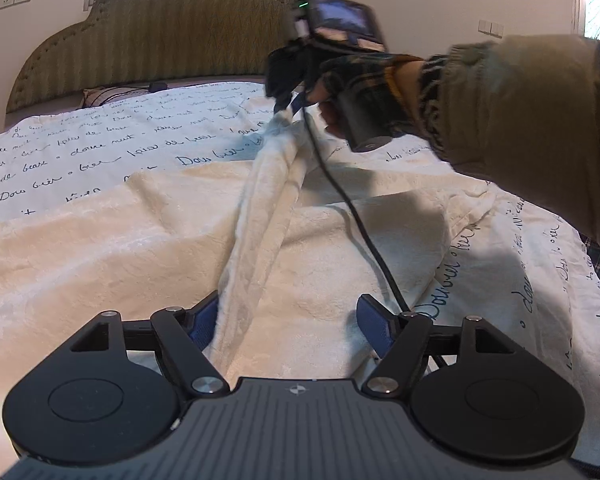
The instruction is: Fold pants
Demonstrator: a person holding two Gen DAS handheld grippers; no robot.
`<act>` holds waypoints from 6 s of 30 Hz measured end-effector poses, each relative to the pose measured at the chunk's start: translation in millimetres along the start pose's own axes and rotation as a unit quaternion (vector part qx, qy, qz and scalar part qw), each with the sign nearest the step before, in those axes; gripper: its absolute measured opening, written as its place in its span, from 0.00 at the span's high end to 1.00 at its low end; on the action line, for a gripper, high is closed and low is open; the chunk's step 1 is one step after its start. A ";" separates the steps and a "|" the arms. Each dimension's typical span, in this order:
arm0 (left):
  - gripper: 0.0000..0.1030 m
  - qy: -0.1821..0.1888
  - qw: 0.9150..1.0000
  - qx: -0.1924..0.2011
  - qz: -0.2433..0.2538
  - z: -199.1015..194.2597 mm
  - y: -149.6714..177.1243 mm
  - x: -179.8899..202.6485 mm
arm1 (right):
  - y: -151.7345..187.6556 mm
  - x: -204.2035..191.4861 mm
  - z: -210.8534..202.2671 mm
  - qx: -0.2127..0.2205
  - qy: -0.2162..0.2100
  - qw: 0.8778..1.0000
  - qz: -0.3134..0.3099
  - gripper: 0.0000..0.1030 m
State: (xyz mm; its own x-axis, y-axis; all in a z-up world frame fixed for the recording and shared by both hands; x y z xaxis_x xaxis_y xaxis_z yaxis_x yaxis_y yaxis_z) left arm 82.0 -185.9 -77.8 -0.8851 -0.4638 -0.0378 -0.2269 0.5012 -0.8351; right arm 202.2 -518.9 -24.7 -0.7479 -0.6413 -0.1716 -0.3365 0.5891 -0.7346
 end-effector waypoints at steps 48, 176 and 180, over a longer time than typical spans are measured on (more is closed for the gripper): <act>0.85 -0.115 0.988 0.031 0.098 -36.3 -41.1 30.4 | 19.3 225.3 -158.3 0.087 -0.187 0.946 0.250 0.89; 0.01 0.155 0.846 0.020 -0.510 18.1 -38.8 -66.4 | 176.5 33.5 -251.3 0.034 -0.316 0.937 -0.148 0.84; 0.10 0.145 0.847 0.011 -0.511 24.1 -31.9 -69.9 | 188.7 24.4 -258.5 0.044 -0.312 0.927 -0.202 0.84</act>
State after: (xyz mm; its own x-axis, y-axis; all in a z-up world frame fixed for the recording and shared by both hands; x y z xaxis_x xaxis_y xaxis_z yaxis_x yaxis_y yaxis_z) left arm 160.9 -187.1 -61.8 -0.2944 -0.4479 0.8442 -0.9301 -0.0686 -0.3608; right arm -27.4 -296.3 2.1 -0.0847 -0.9766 -0.1977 -0.4490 0.2146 -0.8674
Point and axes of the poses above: each gripper's, at about its wrist camera, not at the fingertips, and z roughly the way its jaws point, x to its right, y to its underside, the point moved 3 cm from there along z, roughly the way its jaws point, and after that the axes turned 10 degrees about z, right-handed, at the moved point
